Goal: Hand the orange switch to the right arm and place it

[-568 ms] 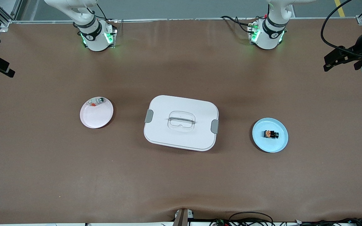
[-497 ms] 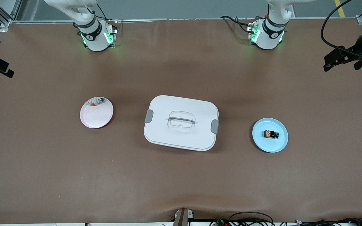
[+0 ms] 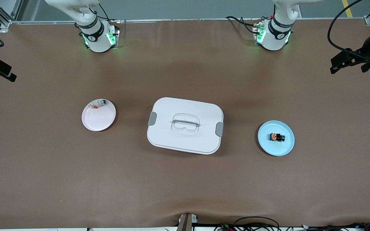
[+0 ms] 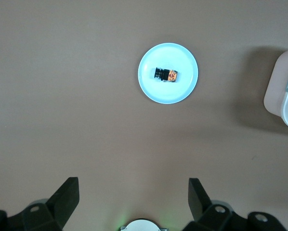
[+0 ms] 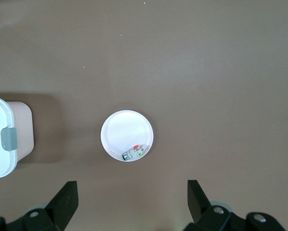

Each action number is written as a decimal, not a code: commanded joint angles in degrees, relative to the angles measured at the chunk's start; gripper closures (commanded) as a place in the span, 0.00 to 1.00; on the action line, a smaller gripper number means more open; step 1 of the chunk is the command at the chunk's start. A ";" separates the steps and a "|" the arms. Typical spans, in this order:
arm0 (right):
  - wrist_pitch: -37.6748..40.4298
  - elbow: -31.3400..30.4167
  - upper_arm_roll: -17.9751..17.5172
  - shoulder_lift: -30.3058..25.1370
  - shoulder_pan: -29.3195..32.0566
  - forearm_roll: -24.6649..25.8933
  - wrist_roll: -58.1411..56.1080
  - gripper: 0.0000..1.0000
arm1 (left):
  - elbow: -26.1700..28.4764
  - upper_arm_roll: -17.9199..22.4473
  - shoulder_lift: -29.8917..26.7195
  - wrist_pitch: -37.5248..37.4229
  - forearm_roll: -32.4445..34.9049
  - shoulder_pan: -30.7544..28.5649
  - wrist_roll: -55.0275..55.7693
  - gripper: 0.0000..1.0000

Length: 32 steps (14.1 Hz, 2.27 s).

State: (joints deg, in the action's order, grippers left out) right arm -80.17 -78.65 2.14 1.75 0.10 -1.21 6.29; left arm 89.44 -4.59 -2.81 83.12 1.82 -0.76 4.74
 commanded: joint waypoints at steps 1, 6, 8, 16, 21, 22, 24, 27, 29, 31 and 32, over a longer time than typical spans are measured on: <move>-0.16 -0.10 0.06 -0.17 -0.11 0.33 -1.36 0.00 | -0.76 0.19 2.62 2.21 -1.03 -0.38 -0.69 0.00; 1.15 -0.36 0.50 -0.08 0.60 -2.29 -3.57 0.00 | 0.81 0.19 7.63 8.28 -0.24 -0.12 -0.96 0.00; 1.42 -0.54 0.50 0.01 1.30 -3.27 -3.74 0.00 | 4.49 0.10 7.90 13.18 -0.24 -0.11 -1.13 0.00; 1.16 -0.45 0.59 -0.17 1.39 -1.69 -6.91 0.00 | 24.61 -0.42 9.83 39.54 -0.86 0.32 -2.36 0.00; 0.28 -0.45 0.58 -0.26 1.30 -0.11 -6.91 0.00 | 28.85 -2.35 15.28 50.72 -0.07 0.59 -2.63 0.00; 0.28 -0.45 0.59 -0.26 1.30 -0.02 -6.91 0.00 | 29.03 -2.36 16.50 52.74 0.63 0.59 -3.58 0.00; 0.10 -0.45 0.59 -0.26 1.30 0.07 -6.91 0.00 | 29.21 -2.36 18.53 55.65 0.81 0.59 -3.86 0.00; -0.16 -0.36 0.59 -0.26 1.30 1.65 -6.30 0.00 | 29.21 -2.27 21.60 59.16 0.90 1.03 -4.03 0.00; -0.16 -0.36 0.59 -0.26 1.30 1.65 -6.21 0.00 | 29.21 -2.27 23.36 60.84 1.42 1.03 -4.12 0.00; -0.25 -0.45 0.59 -0.26 1.30 1.65 -6.21 0.00 | 29.21 -2.27 24.51 61.64 4.32 0.94 -4.12 0.00; -0.25 -0.36 0.50 -0.26 1.30 1.65 -6.21 0.00 | 29.21 -2.27 25.12 61.99 5.29 0.59 -4.12 0.00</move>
State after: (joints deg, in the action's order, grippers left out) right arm -80.31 -79.16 3.19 1.90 0.71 -0.19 0.26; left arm 118.66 -6.76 21.54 143.92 4.80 0.18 1.10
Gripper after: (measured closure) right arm 0.000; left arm 0.000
